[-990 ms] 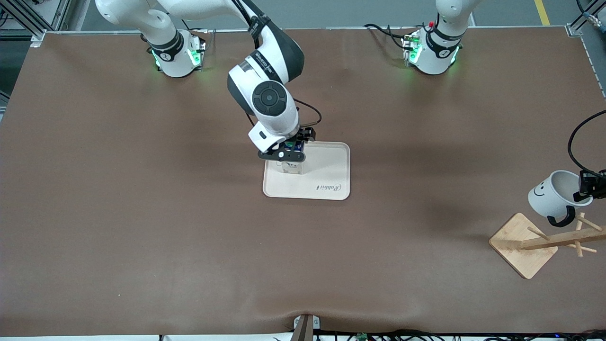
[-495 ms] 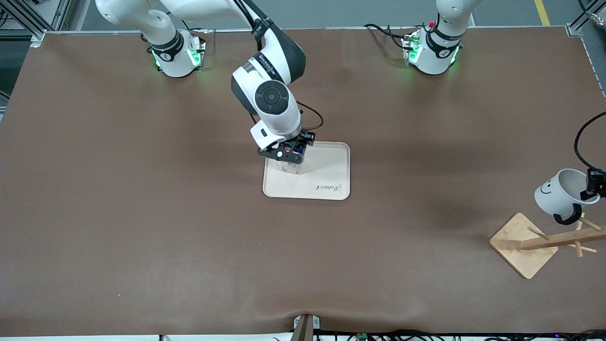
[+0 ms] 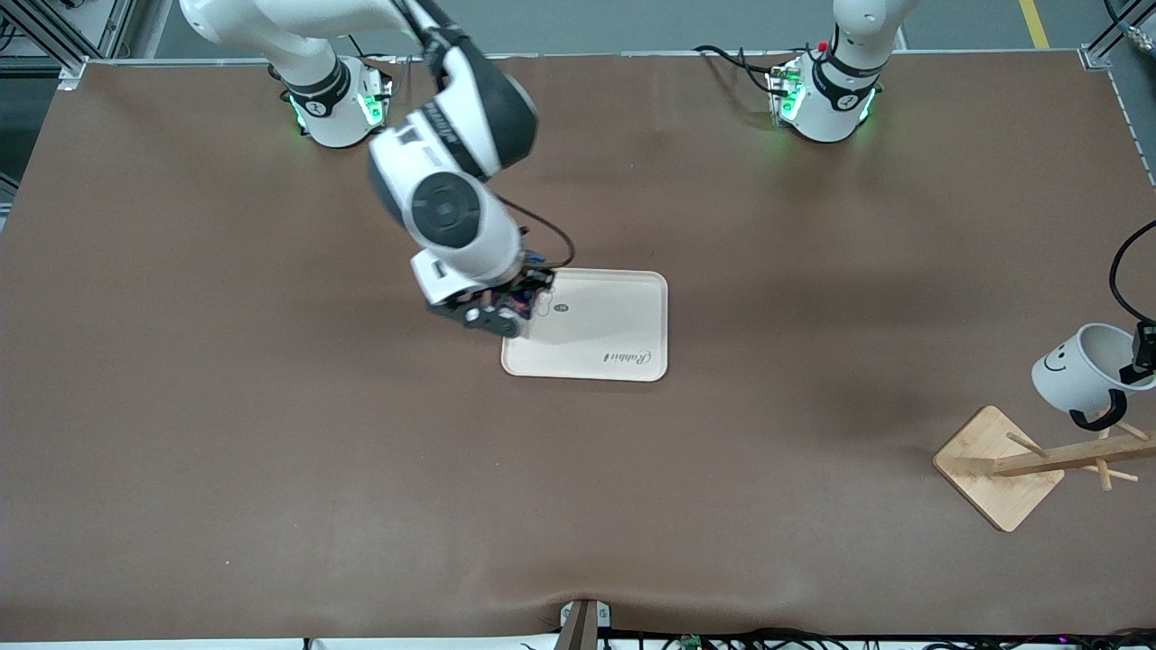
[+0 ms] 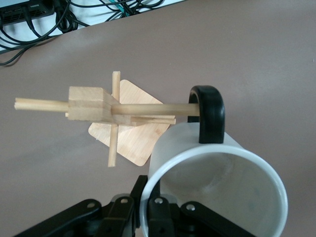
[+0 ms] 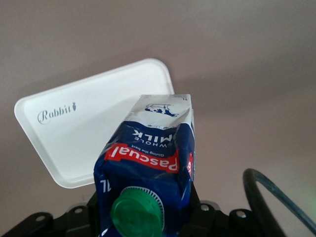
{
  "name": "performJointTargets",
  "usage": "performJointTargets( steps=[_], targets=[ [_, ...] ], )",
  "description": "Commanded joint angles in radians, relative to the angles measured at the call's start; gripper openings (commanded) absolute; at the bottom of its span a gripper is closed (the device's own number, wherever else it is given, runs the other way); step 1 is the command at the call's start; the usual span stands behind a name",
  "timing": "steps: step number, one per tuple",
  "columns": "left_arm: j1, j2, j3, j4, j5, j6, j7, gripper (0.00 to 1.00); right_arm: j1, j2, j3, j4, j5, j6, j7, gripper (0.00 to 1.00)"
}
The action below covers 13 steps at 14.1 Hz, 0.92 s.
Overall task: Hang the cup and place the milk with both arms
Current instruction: 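Hang the mug handle on the stand peg while the right gripper lifts milk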
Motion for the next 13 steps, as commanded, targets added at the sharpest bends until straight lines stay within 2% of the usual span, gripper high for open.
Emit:
performJointTargets(
  steps=[1,3,6,9,12,13],
  targets=[
    [0.012,0.029,-0.009,0.029,-0.022,0.016,0.036,0.00,-0.101,-0.052,0.008,-0.001,0.011,-0.097,-0.140,0.00],
    [0.021,0.040,-0.009,0.034,-0.023,0.017,0.060,0.00,-0.182,-0.077,0.005,-0.009,-0.002,-0.168,-0.247,0.00],
    [0.032,0.055,-0.011,0.052,-0.029,0.017,0.064,0.00,-0.370,-0.107,0.005,-0.044,-0.005,-0.234,-0.521,0.00],
    [0.053,0.067,-0.011,0.053,-0.054,0.017,0.067,0.00,-0.533,-0.120,0.005,-0.104,-0.069,-0.229,-0.772,0.00],
    [0.053,0.069,-0.009,0.053,-0.059,0.017,0.064,0.00,-0.645,-0.112,0.005,-0.162,-0.138,-0.196,-0.883,0.00],
    [0.053,0.069,-0.009,0.053,-0.059,0.017,0.059,0.06,-0.677,-0.112,0.005,-0.190,-0.140,-0.182,-0.925,0.00]
  ],
)
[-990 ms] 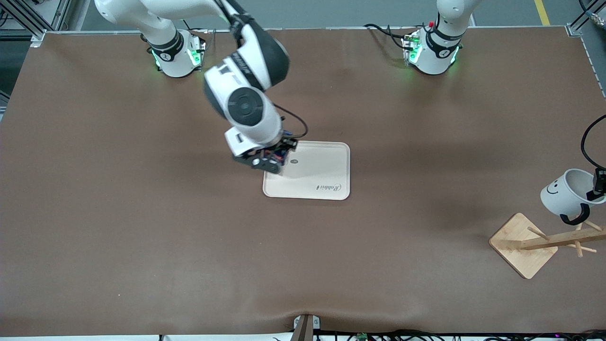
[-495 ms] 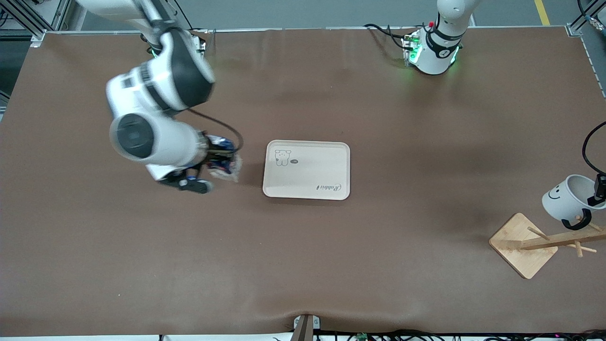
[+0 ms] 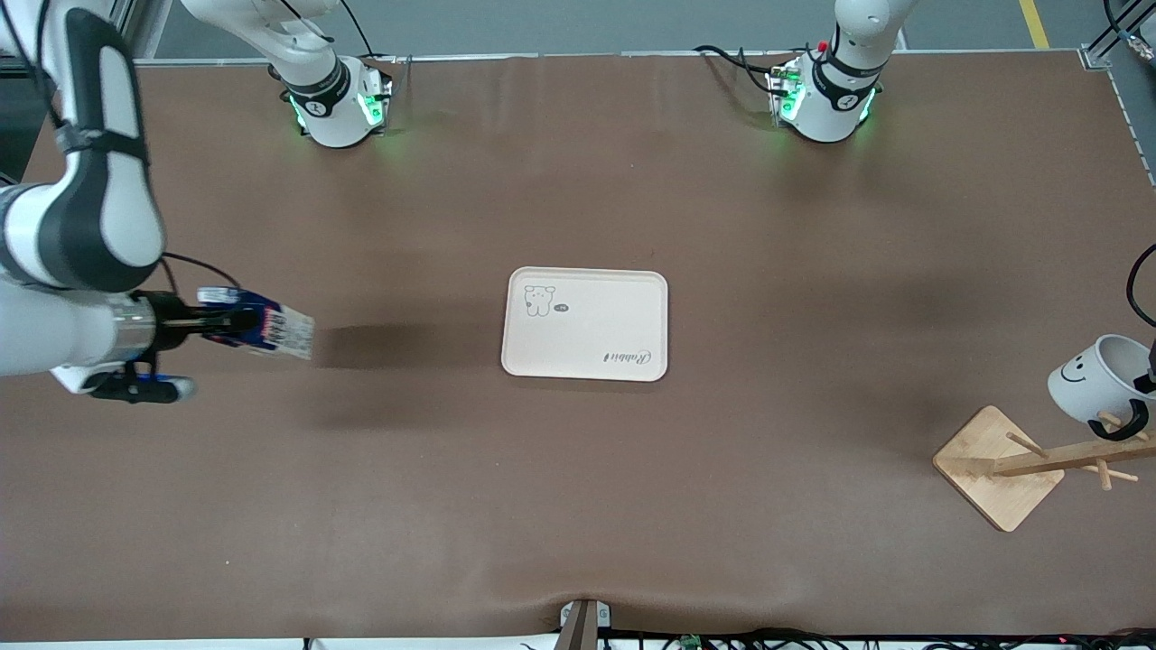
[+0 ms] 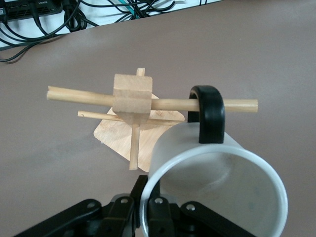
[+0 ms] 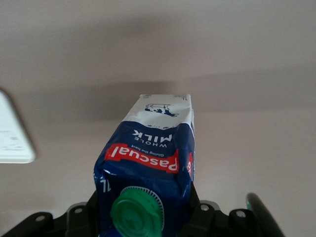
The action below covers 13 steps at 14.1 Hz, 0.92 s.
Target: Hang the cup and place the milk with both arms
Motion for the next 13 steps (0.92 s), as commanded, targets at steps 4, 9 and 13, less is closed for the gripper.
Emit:
performJointTargets(
  steps=[4,9,13],
  targets=[
    [0.007,-0.003,-0.009,0.026,-0.027,-0.008,-0.021,1.00,-0.126,-0.026,0.025,-0.180,-0.027,0.152,-0.141,0.00],
    [0.001,-0.055,-0.020,0.026,-0.029,-0.074,-0.099,1.00,-0.152,-0.026,0.025,-0.278,-0.027,0.233,-0.162,0.00],
    [-0.005,-0.124,-0.054,0.021,-0.009,-0.178,-0.217,1.00,-0.163,-0.024,0.026,-0.286,-0.026,0.241,-0.190,0.91]
  ],
)
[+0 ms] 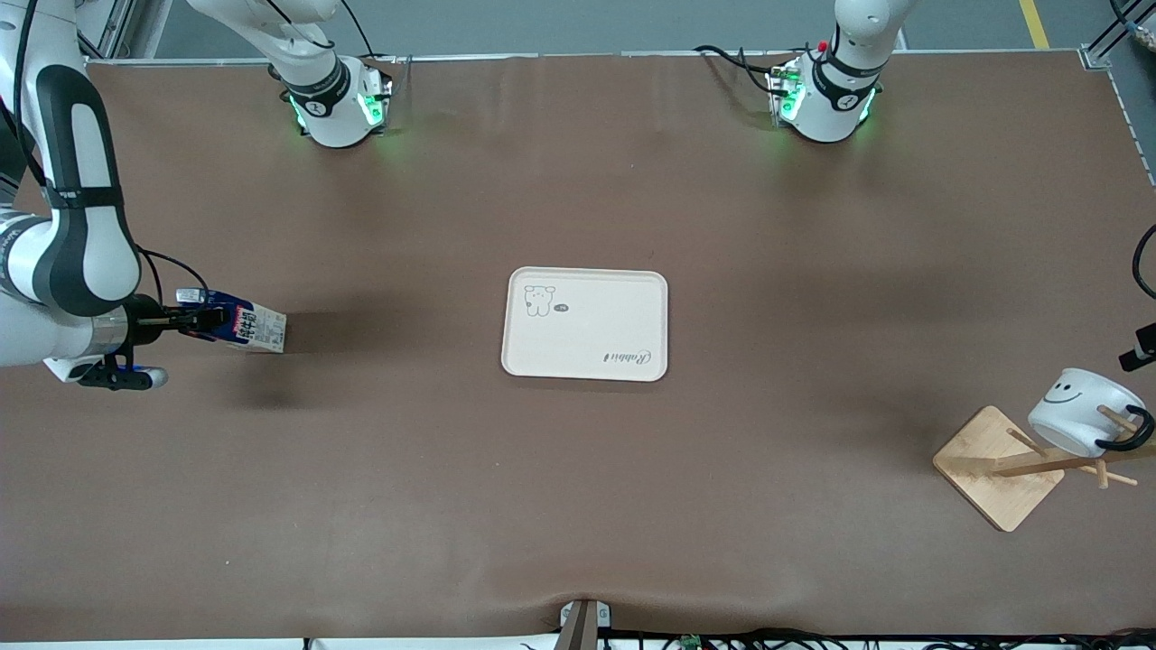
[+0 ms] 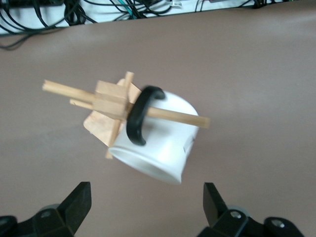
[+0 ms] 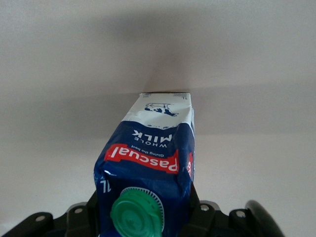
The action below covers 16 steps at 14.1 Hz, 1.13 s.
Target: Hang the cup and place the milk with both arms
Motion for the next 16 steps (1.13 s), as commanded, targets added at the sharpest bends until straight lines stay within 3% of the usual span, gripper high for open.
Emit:
performJointTargets(
  steps=[1,3,8,11,16],
  targets=[
    [0.000,-0.071,-0.025,-0.013,-0.002,-0.080,-0.089,1.00,-0.030,-0.022,0.023,-0.033,-0.009,0.013,-0.053,1.00],
    [-0.002,-0.094,-0.068,-0.015,0.039,-0.123,-0.179,1.00,-0.028,-0.022,0.025,-0.006,-0.008,0.001,-0.054,1.00],
    [-0.002,-0.137,-0.215,-0.013,0.182,-0.226,-0.466,1.00,-0.010,-0.013,0.028,0.197,-0.012,-0.122,-0.053,1.00],
    [0.000,-0.140,-0.306,-0.008,0.271,-0.262,-0.528,1.00,-0.013,-0.007,0.029,0.234,-0.003,-0.117,-0.057,1.00],
    [0.002,-0.145,-0.326,-0.002,0.265,-0.311,-0.525,1.00,-0.002,0.064,0.031,0.447,-0.005,-0.106,-0.053,1.00]
  ],
)
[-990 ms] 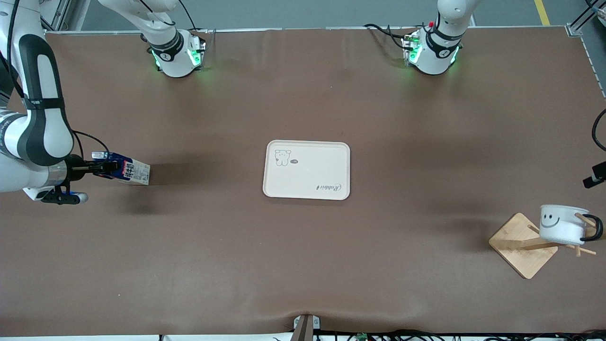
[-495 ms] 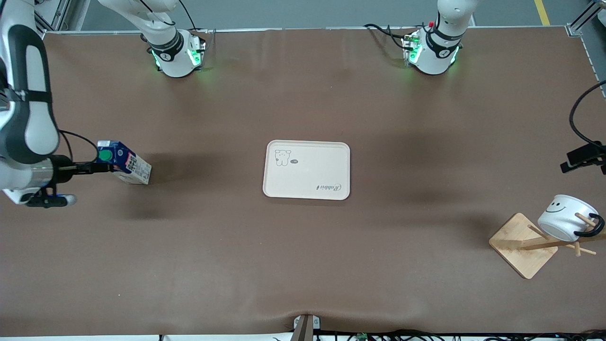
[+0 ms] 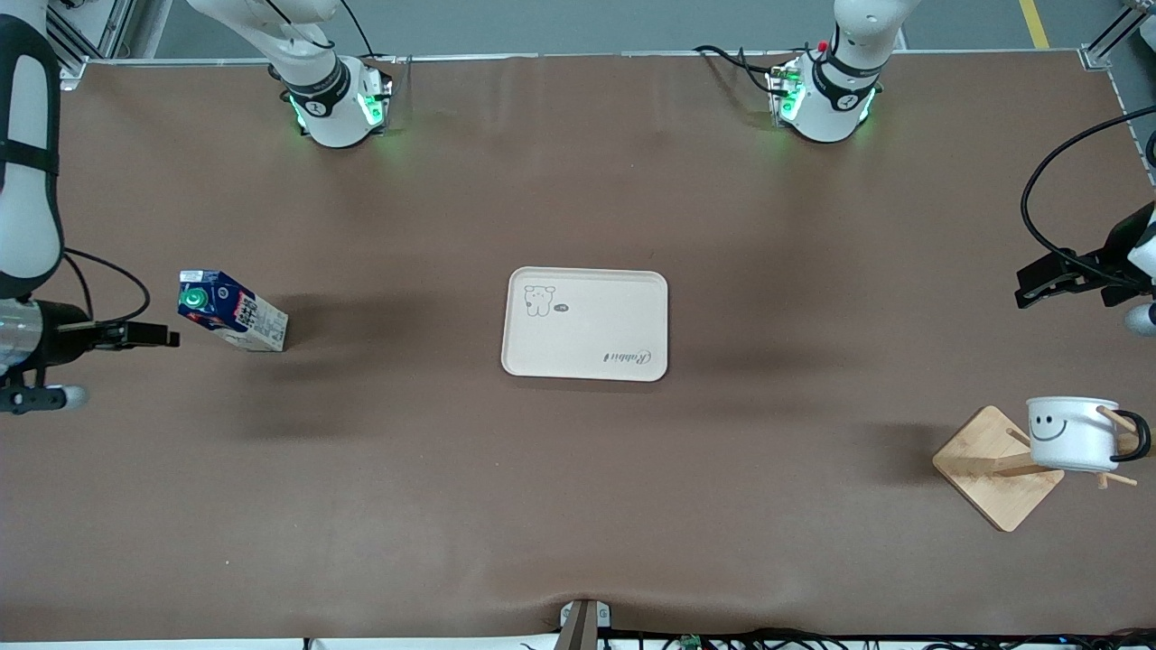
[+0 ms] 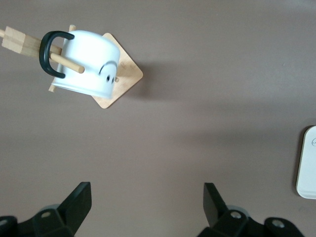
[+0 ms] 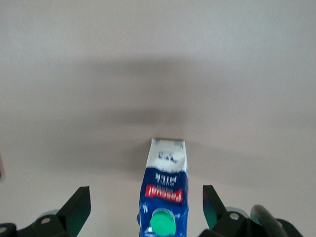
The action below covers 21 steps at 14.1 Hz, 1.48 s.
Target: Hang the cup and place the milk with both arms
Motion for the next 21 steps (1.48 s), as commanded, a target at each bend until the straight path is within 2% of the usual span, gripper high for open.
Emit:
performJointTargets(
  steps=[1,3,4,6,9,11,13,14,17,19,21],
  targets=[
    [0.011,-0.013,-0.011,0.001,0.019,-0.027,0.003,1.00,0.009,0.042,0.006,0.142,-0.014,-0.023,0.003,1.00],
    [-0.002,-0.063,-0.002,0.013,0.017,-0.027,0.003,1.00,0.012,0.036,-0.002,0.199,-0.037,-0.028,0.003,1.00],
    [-0.066,-0.087,0.026,0.009,0.026,-0.027,-0.002,1.00,0.016,0.036,0.000,0.227,-0.061,-0.028,0.003,1.00],
    [-0.173,-0.108,0.148,0.009,0.013,-0.039,-0.008,1.00,0.044,0.018,0.000,0.288,-0.090,-0.042,-0.003,1.00],
    [-0.293,-0.131,0.233,0.004,0.005,-0.077,-0.007,1.00,0.075,-0.071,0.003,0.278,-0.110,-0.138,0.002,1.00],
    [-0.408,-0.158,0.363,-0.010,-0.052,-0.077,-0.004,1.00,0.064,-0.136,0.003,0.224,-0.101,-0.184,0.000,1.00],
    [-0.564,-0.190,0.530,-0.039,-0.104,-0.076,-0.010,1.00,0.067,-0.218,0.006,0.128,-0.100,-0.183,0.000,1.00],
    [-0.622,-0.206,0.584,-0.054,-0.110,-0.076,-0.010,1.00,0.072,-0.264,0.008,0.070,-0.100,-0.171,0.000,1.00],
    [-0.727,-0.250,0.682,-0.104,-0.136,-0.070,-0.007,1.00,0.108,-0.386,0.009,-0.087,-0.107,-0.165,-0.003,1.00],
    [-0.732,-0.296,0.695,-0.160,-0.176,-0.048,-0.005,1.00,0.111,-0.430,0.009,-0.171,-0.109,-0.152,-0.003,1.00],
    [-0.740,-0.341,0.709,-0.224,-0.178,-0.019,-0.002,1.00,0.128,-0.423,0.009,-0.138,-0.129,-0.152,-0.009,1.00]
  ],
)
